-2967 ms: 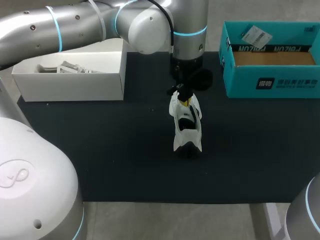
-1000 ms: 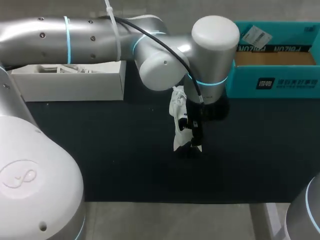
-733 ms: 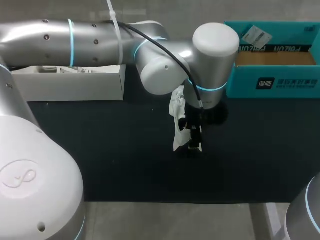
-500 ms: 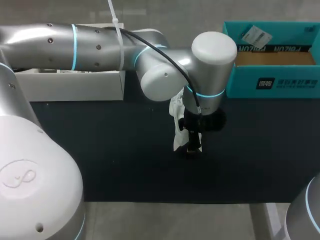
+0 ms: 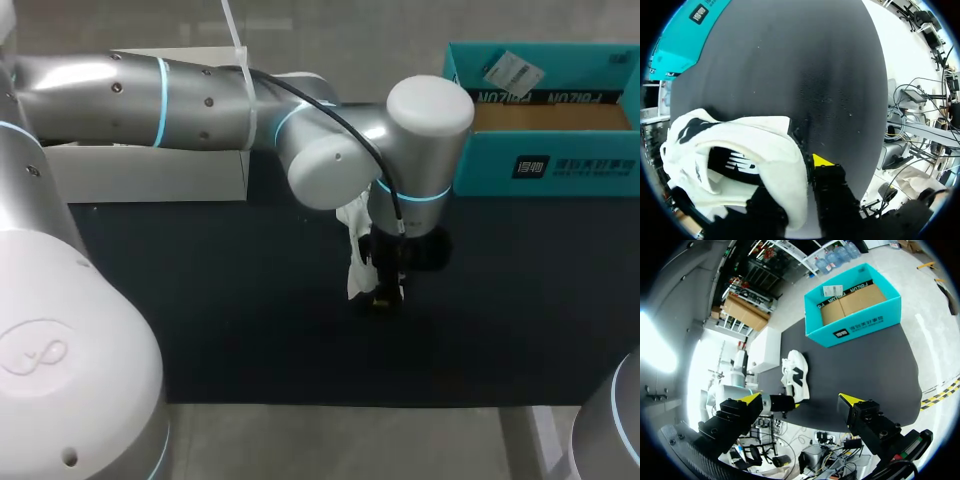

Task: Take the shoe out of the shoebox, open the shoe tongue, remove and reinsert the insole, then place the shoe into the shoebox

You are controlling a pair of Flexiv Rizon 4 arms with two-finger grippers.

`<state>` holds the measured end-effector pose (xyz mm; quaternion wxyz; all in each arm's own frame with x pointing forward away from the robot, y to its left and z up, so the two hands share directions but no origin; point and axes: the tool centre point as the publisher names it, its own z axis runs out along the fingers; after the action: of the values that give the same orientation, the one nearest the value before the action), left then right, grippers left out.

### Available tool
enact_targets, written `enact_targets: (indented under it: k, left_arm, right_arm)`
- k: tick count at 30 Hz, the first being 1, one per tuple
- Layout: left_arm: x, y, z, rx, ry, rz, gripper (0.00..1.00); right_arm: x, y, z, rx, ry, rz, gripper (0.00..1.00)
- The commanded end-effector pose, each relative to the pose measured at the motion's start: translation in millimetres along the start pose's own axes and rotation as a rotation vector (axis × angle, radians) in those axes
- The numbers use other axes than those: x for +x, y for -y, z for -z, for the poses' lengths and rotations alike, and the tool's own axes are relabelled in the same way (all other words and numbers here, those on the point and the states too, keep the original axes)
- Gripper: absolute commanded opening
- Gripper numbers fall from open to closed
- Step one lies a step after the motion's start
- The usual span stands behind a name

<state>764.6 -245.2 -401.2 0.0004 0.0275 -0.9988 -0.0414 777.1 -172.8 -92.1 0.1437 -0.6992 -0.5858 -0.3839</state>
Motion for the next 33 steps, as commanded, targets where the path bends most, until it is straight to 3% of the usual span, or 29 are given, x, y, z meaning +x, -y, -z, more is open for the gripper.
enact_targets:
  k: [1, 7, 11, 19, 29, 33]
  left_arm:
    - [1.6, -9, 21, 0.006, -0.002, 0.018, 0.0]
    - [3.8, -14, 75, 0.006, -0.029, 0.091, 0.0]
    - [0.4, -15, 103, 0.071, -0.08, 0.097, 0.0]
    - [-5.1, -26, 158, 0.114, -0.037, 0.007, 0.0]
    - [-7.3, -28, 200, 0.099, -0.008, -0.132, 0.0]
    - [-7.3, -28, 200, 0.099, -0.008, -0.132, 0.0]
  right_arm:
    - [0.4, -0.2, -1, 0.0, 0.002, -0.002, 1.0]
    - [0.4, -0.2, -1, 0.0, 0.002, -0.002, 1.0]
    - [0.4, -0.2, -1, 0.0, 0.002, -0.002, 1.0]
    - [0.4, -0.2, -1, 0.0, 0.002, -0.002, 1.0]
    - [0.4, -0.2, -1, 0.0, 0.002, -0.002, 1.0]
    - [0.4, -0.2, -1, 0.0, 0.002, -0.002, 1.0]
